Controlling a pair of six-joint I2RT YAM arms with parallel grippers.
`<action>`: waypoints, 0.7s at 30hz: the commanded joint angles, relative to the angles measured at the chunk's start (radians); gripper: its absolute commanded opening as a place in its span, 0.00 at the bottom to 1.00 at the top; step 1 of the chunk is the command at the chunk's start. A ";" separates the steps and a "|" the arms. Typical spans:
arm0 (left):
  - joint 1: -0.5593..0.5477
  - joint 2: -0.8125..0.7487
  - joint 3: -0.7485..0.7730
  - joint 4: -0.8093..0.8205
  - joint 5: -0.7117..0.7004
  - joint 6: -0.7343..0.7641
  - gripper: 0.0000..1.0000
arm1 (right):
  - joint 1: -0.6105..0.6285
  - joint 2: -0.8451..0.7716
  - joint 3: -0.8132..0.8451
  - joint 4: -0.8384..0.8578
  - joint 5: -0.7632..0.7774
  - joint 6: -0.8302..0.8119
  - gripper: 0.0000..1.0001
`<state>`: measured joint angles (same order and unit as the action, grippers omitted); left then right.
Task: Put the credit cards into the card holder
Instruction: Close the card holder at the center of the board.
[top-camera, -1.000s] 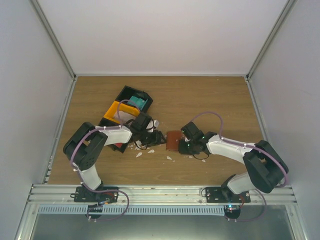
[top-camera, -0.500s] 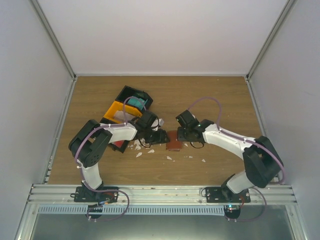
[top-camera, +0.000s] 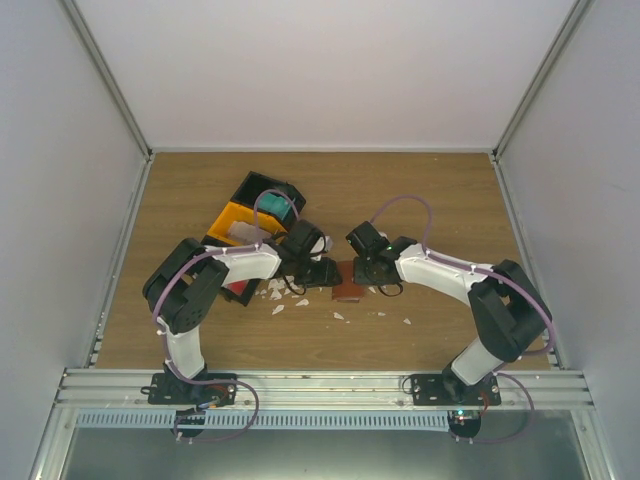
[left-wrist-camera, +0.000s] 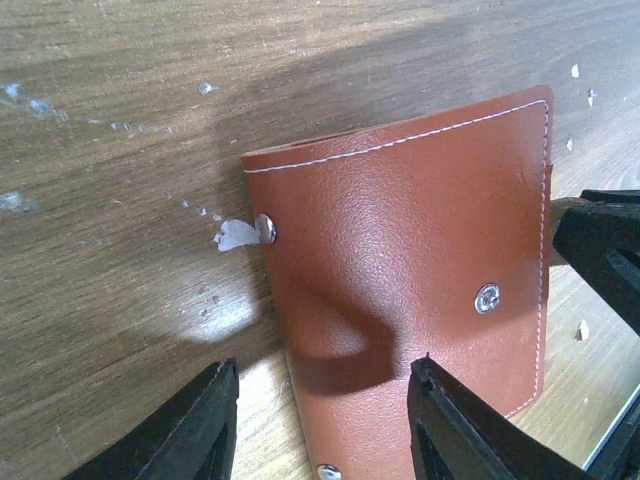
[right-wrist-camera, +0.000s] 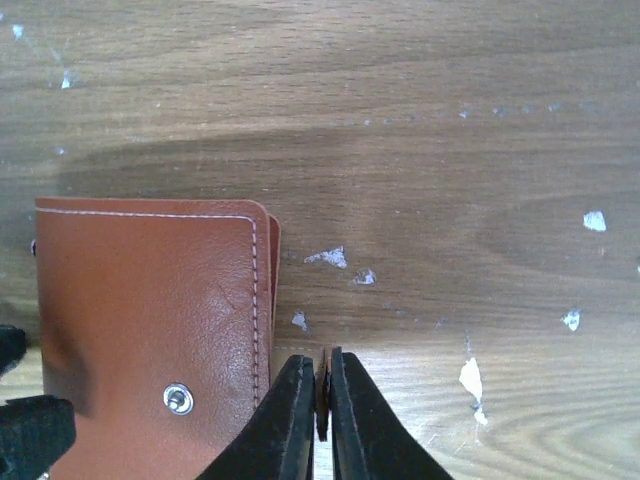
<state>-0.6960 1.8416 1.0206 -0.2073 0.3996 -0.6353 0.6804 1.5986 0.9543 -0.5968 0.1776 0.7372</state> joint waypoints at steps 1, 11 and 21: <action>-0.007 0.057 -0.014 -0.082 -0.085 0.017 0.49 | 0.002 -0.025 0.011 -0.014 0.011 0.011 0.03; -0.013 0.068 -0.005 -0.078 -0.077 0.014 0.50 | 0.004 -0.088 -0.010 0.040 -0.019 -0.020 0.01; -0.020 0.111 0.004 -0.060 -0.070 0.008 0.49 | 0.015 -0.098 -0.059 0.167 -0.109 -0.138 0.00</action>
<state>-0.7025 1.8732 1.0538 -0.1970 0.3946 -0.6357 0.6834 1.5051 0.9218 -0.5137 0.1089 0.6640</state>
